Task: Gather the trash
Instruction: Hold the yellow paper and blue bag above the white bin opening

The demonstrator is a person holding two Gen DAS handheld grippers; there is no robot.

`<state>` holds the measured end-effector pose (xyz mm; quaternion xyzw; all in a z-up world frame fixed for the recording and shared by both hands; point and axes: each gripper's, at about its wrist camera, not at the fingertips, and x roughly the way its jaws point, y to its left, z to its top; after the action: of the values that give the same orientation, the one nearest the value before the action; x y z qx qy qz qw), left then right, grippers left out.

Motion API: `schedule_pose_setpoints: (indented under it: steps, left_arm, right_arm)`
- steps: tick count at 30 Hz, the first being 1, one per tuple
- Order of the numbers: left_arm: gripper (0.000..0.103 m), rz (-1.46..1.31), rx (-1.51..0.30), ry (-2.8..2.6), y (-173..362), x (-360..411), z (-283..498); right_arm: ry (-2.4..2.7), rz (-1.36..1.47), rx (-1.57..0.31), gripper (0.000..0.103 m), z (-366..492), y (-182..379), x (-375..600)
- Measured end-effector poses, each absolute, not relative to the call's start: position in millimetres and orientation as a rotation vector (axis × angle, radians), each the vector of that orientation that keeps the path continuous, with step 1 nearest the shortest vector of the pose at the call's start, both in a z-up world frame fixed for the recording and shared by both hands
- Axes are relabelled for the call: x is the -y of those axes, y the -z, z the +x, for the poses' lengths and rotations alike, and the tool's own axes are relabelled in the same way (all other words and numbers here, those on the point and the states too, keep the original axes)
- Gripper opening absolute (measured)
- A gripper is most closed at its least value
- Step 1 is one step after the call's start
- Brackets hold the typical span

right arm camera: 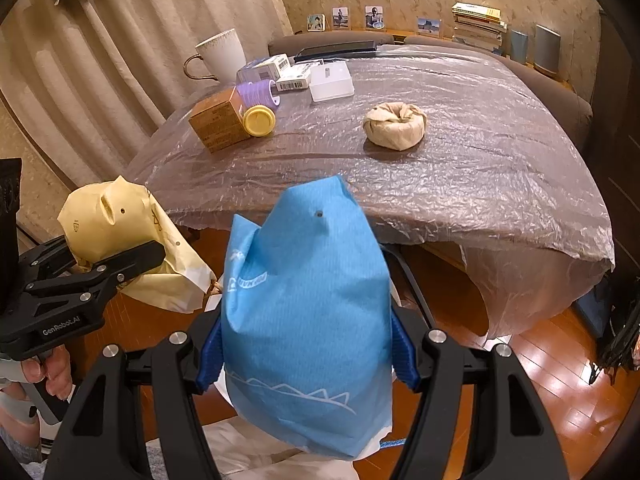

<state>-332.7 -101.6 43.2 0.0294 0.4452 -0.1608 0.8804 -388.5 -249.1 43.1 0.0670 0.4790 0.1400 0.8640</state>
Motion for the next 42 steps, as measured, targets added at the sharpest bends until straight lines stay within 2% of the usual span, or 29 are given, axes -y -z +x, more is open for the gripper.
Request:
schedule_pose_setpoints:
  steps: [35, 42]
  left_arm:
    - [0.054, 0.172, -1.029, 0.279, 3, 116, -326]
    - [0.054, 0.172, -1.042, 0.278, 9, 121, -321]
  right_arm:
    - [-0.251, 0.068, -1.077, 0.064, -378, -1, 230]
    - [-0.267, 0.069, -1.096, 0.059, -374, 8, 232]
